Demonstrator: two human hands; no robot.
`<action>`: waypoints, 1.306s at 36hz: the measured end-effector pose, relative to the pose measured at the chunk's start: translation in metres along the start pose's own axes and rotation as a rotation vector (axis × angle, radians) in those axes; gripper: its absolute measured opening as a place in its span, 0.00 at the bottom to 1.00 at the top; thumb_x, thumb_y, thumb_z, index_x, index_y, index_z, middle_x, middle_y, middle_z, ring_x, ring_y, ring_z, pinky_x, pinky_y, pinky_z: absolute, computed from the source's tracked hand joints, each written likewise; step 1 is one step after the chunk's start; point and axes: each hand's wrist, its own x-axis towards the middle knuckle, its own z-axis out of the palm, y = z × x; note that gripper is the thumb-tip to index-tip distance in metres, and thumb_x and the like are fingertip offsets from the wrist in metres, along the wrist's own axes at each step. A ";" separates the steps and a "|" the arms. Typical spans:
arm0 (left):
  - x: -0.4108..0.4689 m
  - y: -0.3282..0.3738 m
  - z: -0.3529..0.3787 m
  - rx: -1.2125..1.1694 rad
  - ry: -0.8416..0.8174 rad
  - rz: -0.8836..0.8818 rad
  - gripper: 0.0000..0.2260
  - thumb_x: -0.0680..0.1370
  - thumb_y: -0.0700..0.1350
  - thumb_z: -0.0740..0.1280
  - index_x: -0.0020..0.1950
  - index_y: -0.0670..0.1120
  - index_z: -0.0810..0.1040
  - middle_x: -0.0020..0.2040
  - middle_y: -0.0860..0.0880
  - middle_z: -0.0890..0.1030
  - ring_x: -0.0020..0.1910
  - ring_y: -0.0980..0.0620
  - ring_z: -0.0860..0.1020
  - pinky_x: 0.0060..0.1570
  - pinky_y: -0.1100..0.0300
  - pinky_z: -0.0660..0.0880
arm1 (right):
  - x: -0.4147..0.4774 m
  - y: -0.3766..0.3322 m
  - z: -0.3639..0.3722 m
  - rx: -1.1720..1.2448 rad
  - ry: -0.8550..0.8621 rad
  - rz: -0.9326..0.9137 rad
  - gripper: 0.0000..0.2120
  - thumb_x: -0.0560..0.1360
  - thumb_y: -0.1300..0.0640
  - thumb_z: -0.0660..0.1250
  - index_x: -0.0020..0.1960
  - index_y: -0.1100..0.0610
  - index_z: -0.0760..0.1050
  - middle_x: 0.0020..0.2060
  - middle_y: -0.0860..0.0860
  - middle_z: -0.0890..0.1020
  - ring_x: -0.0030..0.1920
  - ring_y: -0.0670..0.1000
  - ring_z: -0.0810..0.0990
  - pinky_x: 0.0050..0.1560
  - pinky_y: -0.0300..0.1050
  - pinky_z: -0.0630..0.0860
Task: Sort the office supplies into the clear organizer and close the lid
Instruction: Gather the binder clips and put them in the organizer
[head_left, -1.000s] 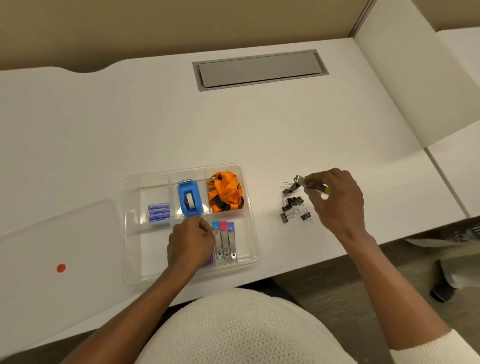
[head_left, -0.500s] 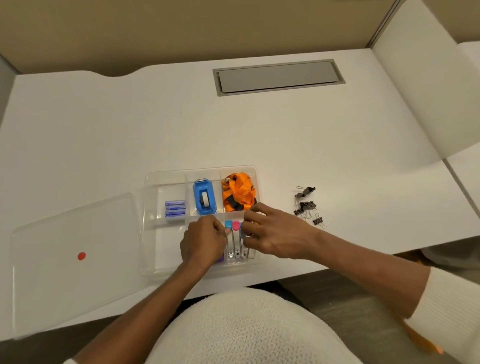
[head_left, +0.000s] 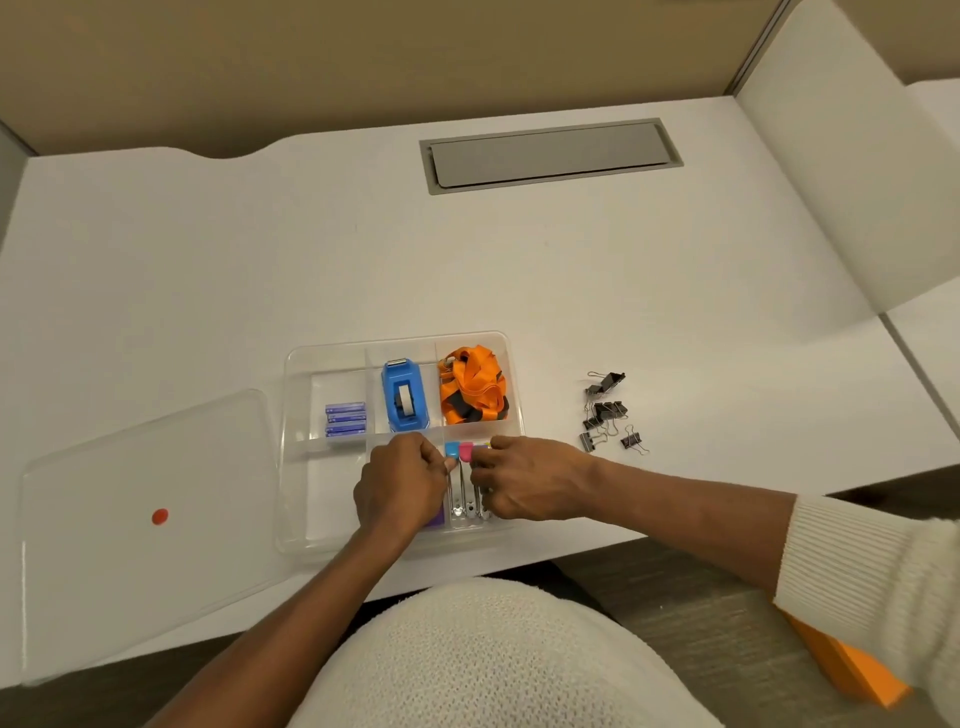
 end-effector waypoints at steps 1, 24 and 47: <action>0.000 0.000 -0.001 0.005 -0.003 0.003 0.09 0.77 0.55 0.73 0.43 0.54 0.77 0.40 0.54 0.79 0.40 0.54 0.76 0.39 0.58 0.76 | -0.002 -0.002 0.003 0.018 0.006 0.016 0.04 0.76 0.56 0.75 0.49 0.56 0.82 0.50 0.53 0.84 0.57 0.55 0.79 0.55 0.50 0.80; 0.010 0.089 0.005 0.307 0.101 0.658 0.11 0.79 0.55 0.70 0.46 0.47 0.79 0.40 0.51 0.81 0.36 0.51 0.77 0.35 0.56 0.74 | -0.110 -0.022 0.069 0.740 0.161 1.789 0.46 0.65 0.20 0.64 0.75 0.44 0.63 0.65 0.54 0.72 0.67 0.55 0.73 0.47 0.56 0.78; 0.096 0.182 0.086 0.696 -0.436 1.169 0.39 0.74 0.34 0.72 0.81 0.53 0.62 0.82 0.50 0.56 0.72 0.44 0.64 0.54 0.47 0.79 | -0.081 -0.006 0.092 0.896 0.349 1.733 0.21 0.72 0.44 0.73 0.60 0.46 0.69 0.50 0.49 0.67 0.46 0.52 0.72 0.36 0.46 0.76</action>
